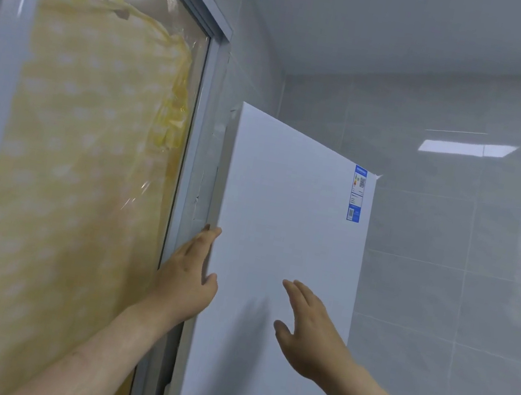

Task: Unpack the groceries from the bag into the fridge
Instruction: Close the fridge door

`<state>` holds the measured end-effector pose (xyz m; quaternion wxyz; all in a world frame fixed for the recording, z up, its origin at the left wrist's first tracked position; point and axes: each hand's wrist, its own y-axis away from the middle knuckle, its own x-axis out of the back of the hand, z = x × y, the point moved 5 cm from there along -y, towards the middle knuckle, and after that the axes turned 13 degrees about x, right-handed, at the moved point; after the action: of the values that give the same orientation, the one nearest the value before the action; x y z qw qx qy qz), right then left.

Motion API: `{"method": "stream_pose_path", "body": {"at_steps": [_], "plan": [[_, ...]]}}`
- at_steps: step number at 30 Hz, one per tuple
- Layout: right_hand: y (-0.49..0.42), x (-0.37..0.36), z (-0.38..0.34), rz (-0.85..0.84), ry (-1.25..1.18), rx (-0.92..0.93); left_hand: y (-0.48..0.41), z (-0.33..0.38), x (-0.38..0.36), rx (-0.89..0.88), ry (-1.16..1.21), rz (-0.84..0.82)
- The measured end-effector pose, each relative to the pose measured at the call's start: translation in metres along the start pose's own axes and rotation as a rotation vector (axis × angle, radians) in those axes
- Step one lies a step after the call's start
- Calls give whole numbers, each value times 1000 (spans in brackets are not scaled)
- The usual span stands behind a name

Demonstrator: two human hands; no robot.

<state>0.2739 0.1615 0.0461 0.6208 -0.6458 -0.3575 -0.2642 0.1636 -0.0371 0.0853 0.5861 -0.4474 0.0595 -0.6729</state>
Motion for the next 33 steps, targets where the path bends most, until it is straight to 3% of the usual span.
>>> {"method": "stream_pose_path", "body": {"at_steps": [8, 17, 27, 33], "plan": [[-81, -44, 21, 61, 138, 36, -65, -50, -11, -69, -83, 87], [-147, -94, 52, 192, 278, 27, -124, -99, -39, -138, -466, 24], [-181, -124, 95, 241, 460, 45, -175, -133, -71, -52, -475, -11], [-192, -132, 114, 157, 638, 111, -199, -152, -85, -51, -440, -1]]}}
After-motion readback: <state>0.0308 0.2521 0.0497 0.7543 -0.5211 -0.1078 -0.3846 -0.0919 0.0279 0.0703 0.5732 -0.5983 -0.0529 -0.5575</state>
